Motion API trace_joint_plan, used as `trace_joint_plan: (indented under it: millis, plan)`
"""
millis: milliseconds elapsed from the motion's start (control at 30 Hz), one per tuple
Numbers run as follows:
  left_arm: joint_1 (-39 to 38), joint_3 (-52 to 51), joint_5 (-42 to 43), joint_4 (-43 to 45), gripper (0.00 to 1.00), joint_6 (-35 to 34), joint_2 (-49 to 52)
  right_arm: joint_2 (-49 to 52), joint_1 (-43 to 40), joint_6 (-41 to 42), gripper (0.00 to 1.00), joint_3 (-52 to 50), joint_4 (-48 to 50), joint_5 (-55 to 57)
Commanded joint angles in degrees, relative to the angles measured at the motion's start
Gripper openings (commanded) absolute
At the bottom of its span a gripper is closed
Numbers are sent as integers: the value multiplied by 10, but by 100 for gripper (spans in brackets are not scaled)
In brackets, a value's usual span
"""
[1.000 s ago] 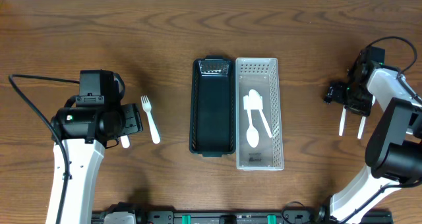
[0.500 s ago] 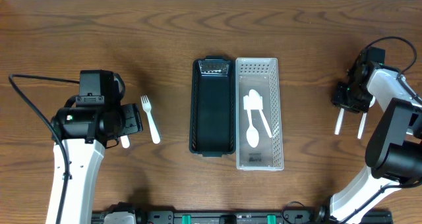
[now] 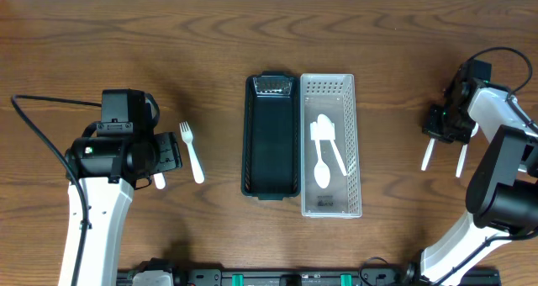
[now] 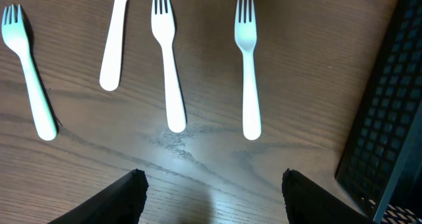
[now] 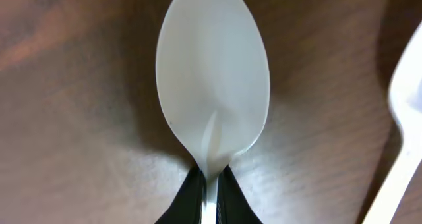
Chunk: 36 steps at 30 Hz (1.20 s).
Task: Pack container
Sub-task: 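Lower right gripper onto another white spoon and grasp it, then place the spoon into the white basket and withdraw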
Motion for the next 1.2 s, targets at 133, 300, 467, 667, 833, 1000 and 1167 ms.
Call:
trace_joint_plan:
  millis: [133, 300, 467, 667, 833, 1000, 1167]
  plan:
    - [2, 9, -1, -1, 69, -1, 3, -97, 52, 19, 1, 59, -75, -49]
    - [2, 9, -1, -1, 69, -1, 3, -210, 150, 32, 1, 85, -78, -61]
    - [2, 9, -1, -1, 69, -1, 3, -264, 287, 67, 1, 87, -66, -60]
    - [2, 9, -1, -2, 69, -1, 3, -213, 396, 126, 1, 87, -58, 11]
    - [2, 9, -1, -1, 69, -1, 3, -129, 422, 126, 1, 87, -52, 13]
    - [2, 9, -1, -1, 69, -1, 3, -46, 424, 126, 4, 87, -52, 12]
    - [2, 9, -1, -1, 69, -1, 3, -27, 424, 125, 17, 87, -49, 13]
